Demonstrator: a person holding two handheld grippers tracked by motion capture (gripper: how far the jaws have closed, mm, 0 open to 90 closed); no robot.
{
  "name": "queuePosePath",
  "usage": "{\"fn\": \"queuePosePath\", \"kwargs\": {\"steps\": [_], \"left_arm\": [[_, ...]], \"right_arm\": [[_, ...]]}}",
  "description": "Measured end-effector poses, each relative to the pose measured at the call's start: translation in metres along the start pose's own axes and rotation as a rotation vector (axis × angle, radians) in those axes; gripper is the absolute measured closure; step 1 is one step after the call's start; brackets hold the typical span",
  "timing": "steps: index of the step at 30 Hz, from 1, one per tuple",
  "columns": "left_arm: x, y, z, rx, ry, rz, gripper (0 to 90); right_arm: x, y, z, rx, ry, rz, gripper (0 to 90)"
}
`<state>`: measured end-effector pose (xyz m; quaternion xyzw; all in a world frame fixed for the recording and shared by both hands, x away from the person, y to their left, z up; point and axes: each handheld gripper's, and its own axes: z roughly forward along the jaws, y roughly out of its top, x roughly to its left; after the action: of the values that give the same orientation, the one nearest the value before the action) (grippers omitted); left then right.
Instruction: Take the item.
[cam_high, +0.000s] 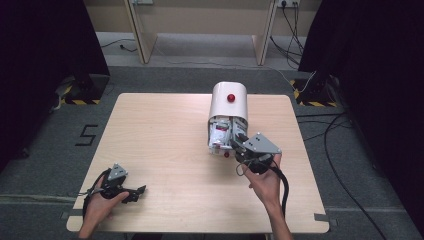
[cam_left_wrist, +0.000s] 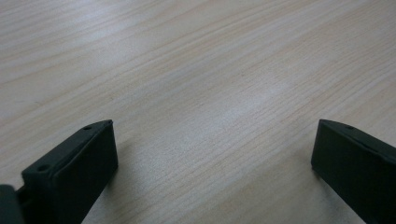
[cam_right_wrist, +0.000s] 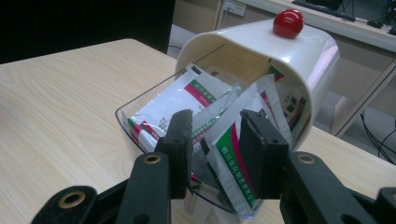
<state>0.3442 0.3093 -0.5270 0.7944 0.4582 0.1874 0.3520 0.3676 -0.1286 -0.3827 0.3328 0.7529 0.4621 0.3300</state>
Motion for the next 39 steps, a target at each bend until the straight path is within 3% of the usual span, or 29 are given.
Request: {"fn": "queuePosePath", "kwargs": {"steps": [4, 18, 25, 32, 39], "left_arm": [[0.000, 0.000, 0.000, 0.000, 0.000, 0.000, 0.0], [0.000, 0.000, 0.000, 0.000, 0.000, -0.001, 0.0], [0.000, 0.000, 0.000, 0.000, 0.000, 0.000, 0.0], [0.000, 0.000, 0.000, 0.000, 0.000, 0.000, 0.0], [0.000, 0.000, 0.000, 0.000, 0.000, 0.000, 0.0]], "right_arm": [[-0.001, -0.001, 0.004, 0.019, -0.030, -0.020, 66.8], [-0.017, -0.006, 0.002, 0.027, -0.107, -0.006, 71.3], [-0.016, -0.005, 0.012, 0.033, -0.115, -0.030, 71.6], [-0.016, -0.008, 0.020, 0.050, -0.117, -0.023, 72.9], [-0.021, -0.011, 0.019, 0.043, -0.106, -0.024, 82.4]]}}
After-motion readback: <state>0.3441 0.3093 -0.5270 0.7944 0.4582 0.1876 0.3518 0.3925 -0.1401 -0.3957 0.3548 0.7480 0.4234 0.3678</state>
